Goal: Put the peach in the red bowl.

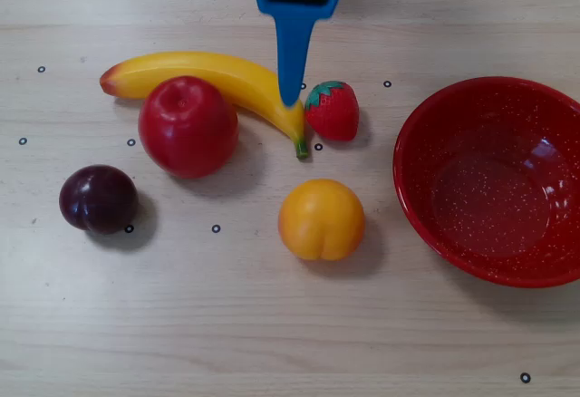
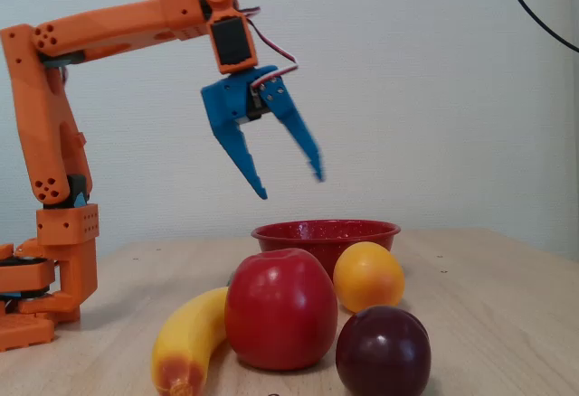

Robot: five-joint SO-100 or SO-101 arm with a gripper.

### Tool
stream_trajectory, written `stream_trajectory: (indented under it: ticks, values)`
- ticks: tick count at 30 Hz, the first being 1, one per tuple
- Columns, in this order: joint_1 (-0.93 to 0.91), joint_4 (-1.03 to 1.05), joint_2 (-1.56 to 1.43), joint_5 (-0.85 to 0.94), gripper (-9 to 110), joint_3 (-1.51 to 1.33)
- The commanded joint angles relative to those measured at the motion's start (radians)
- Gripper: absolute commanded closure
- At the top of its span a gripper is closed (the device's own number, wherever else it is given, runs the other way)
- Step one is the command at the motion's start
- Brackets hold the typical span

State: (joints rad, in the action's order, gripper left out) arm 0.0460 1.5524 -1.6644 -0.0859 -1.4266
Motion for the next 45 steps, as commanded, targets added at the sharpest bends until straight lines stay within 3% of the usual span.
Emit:
stream_trajectory:
  ticks: [1,7,13,27,45]
  values:
    - [-0.026,0.048,0.028,0.026,63,0.132]
    - [-0.058,0.117,0.184,0.060,47,0.268]
    - [-0.098,0.112,0.328,0.049,42,0.379]
    - [-0.109,0.072,0.672,0.048,42,0.678]
    - [-0.092,0.006,0.857,0.035,42,0.755]
